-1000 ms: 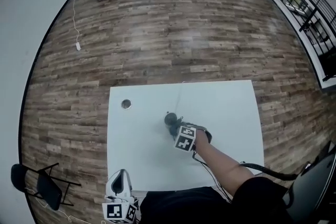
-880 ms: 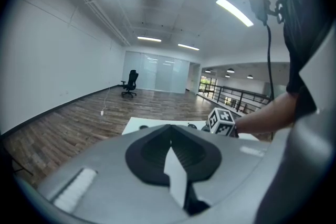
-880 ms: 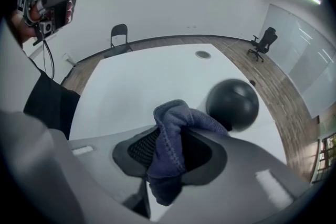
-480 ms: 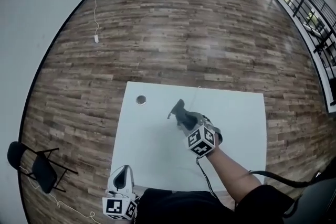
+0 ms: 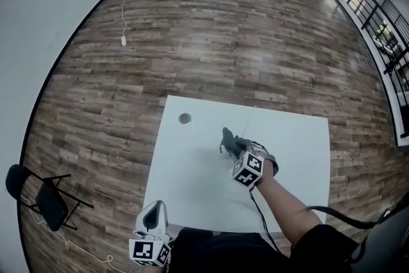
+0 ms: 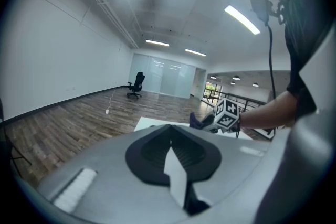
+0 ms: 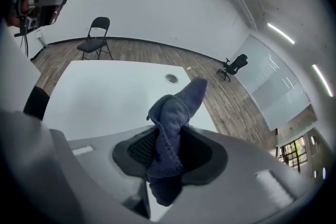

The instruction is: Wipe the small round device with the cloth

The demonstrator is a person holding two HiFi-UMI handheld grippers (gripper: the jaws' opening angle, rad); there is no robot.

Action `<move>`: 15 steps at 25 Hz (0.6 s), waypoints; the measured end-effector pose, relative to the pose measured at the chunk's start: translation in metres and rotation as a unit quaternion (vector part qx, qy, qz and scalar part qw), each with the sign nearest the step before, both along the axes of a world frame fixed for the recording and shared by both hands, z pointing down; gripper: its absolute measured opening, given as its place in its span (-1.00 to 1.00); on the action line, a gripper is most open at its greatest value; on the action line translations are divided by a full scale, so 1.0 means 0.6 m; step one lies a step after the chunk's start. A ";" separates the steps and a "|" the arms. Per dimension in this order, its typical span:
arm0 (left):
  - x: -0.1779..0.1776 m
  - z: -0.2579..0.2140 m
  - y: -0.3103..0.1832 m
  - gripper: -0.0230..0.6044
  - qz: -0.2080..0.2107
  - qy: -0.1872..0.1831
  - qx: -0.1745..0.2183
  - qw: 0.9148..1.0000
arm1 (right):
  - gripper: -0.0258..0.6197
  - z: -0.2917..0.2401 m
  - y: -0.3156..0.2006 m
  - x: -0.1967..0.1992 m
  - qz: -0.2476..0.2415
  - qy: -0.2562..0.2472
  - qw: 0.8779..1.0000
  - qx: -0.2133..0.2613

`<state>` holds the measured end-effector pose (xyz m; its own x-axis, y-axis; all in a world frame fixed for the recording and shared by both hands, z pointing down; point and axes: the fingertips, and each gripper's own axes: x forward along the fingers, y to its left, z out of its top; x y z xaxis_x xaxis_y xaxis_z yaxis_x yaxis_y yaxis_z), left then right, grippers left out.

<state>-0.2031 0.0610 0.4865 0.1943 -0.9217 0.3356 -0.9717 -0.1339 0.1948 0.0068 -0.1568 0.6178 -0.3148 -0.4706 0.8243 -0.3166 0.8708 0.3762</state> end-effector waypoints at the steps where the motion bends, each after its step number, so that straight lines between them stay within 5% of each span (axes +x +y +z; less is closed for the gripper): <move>1: -0.008 0.001 -0.001 -0.91 0.000 0.002 0.000 1.000 | -0.54 0.003 0.003 -0.005 0.001 0.001 1.000 -0.003; 7: -0.046 0.014 -0.019 -0.91 0.018 0.015 -0.003 1.000 | -0.54 0.061 0.047 -0.033 0.009 0.019 0.997 -0.068; 15: -0.056 0.073 -0.101 -0.91 0.097 0.044 -0.030 0.994 | -0.54 0.094 0.104 -0.071 0.062 -0.034 0.989 -0.134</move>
<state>-0.2368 0.0006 0.5302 0.3967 -0.8436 0.3620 -0.9079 -0.3023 0.2905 -0.0360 -0.0944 0.6745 -0.3279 -0.2769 0.9032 -0.4431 0.8895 0.1118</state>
